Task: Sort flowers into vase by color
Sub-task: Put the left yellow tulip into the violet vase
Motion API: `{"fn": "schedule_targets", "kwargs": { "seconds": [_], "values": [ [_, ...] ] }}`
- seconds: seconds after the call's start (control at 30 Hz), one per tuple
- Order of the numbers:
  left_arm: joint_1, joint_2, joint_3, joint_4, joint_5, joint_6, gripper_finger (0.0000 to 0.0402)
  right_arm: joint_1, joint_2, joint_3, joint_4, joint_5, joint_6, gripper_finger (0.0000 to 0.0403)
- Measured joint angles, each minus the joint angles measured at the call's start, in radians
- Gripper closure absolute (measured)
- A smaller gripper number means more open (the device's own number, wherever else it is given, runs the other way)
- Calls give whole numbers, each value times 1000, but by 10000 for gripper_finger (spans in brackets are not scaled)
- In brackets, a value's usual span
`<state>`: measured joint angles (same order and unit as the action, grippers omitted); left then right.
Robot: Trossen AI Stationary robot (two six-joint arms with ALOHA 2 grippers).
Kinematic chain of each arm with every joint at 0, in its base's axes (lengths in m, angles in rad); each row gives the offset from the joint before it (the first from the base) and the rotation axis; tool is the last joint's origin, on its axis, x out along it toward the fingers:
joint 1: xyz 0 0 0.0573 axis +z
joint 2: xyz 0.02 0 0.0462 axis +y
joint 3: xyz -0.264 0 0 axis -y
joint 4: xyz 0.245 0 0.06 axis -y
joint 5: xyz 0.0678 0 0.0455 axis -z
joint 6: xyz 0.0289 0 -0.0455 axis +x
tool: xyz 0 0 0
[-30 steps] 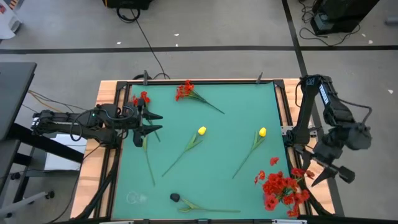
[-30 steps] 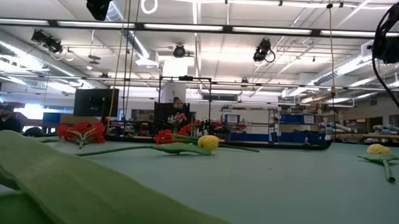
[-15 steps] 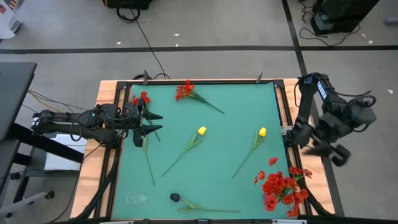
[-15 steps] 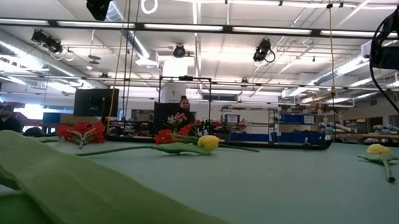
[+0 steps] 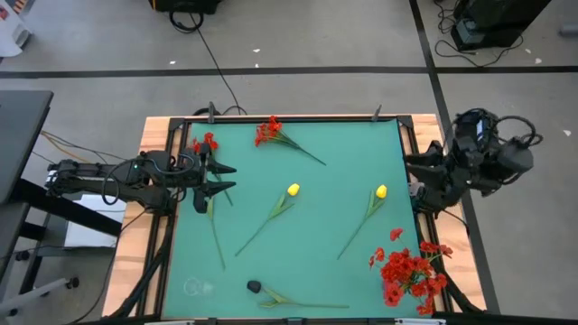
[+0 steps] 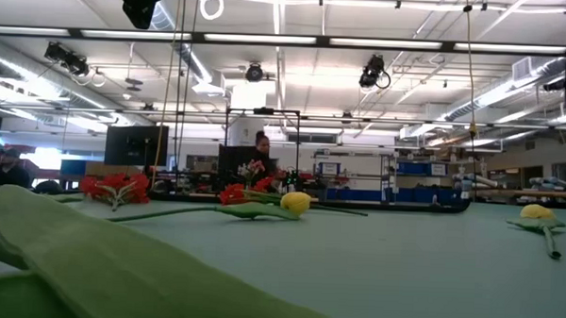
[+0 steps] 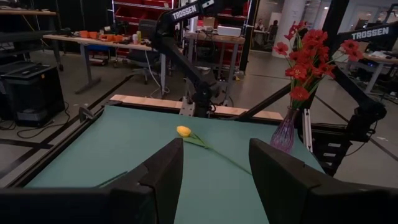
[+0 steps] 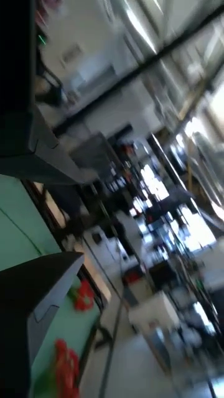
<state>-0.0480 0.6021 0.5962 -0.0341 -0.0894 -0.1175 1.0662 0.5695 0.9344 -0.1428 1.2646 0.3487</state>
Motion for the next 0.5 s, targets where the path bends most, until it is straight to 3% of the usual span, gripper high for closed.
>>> {"fn": "schedule_targets", "kwargs": {
  "seconds": [0.2, 0.5],
  "values": [
    [0, 0, 0, 0, 0, 0, 214, -231, 91, 0, -2, -10, 132, 209],
    [0, 0, 0, 0, 0, 0, 214, -535, 316, -1, -117, -201, 513, 210]
  ]
}}
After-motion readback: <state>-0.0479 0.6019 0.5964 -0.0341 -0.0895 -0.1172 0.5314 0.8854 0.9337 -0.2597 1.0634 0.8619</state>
